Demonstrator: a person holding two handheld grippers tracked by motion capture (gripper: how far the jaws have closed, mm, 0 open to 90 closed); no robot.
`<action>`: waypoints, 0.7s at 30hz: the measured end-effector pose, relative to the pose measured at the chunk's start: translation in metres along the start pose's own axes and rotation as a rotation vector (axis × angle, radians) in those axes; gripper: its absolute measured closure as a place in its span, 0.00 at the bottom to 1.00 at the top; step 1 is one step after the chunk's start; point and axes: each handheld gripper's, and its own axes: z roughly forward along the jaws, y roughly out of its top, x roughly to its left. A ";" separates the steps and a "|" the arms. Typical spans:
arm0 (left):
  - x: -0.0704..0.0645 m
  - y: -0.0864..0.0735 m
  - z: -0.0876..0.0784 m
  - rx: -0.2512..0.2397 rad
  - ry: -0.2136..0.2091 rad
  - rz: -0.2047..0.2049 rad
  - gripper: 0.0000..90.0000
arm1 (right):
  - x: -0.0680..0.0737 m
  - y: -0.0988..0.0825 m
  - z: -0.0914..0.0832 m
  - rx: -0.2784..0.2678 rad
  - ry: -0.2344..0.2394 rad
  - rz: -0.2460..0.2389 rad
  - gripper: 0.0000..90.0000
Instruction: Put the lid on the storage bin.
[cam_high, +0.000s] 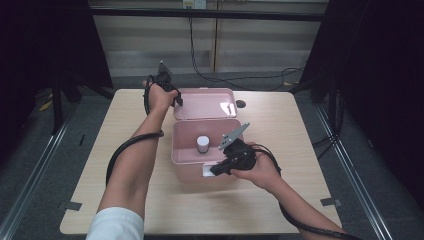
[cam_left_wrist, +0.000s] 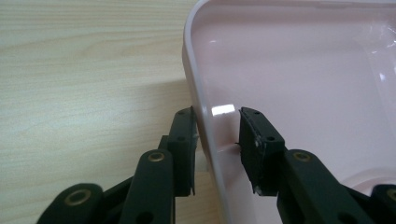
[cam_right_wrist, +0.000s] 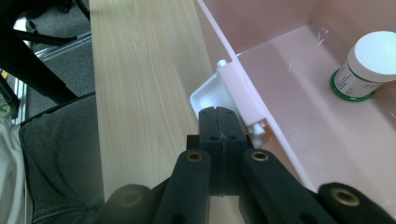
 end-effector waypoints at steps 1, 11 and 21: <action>-0.001 0.001 -0.002 0.003 0.000 0.003 0.75 | 0.000 0.000 0.000 -0.002 -0.001 -0.001 1.00; -0.005 0.003 -0.018 -0.035 -0.020 0.003 0.77 | 0.001 0.002 0.003 0.000 0.005 -0.002 1.00; -0.010 0.003 -0.031 -0.056 -0.018 0.020 0.78 | 0.003 0.005 0.005 0.011 0.004 -0.001 1.00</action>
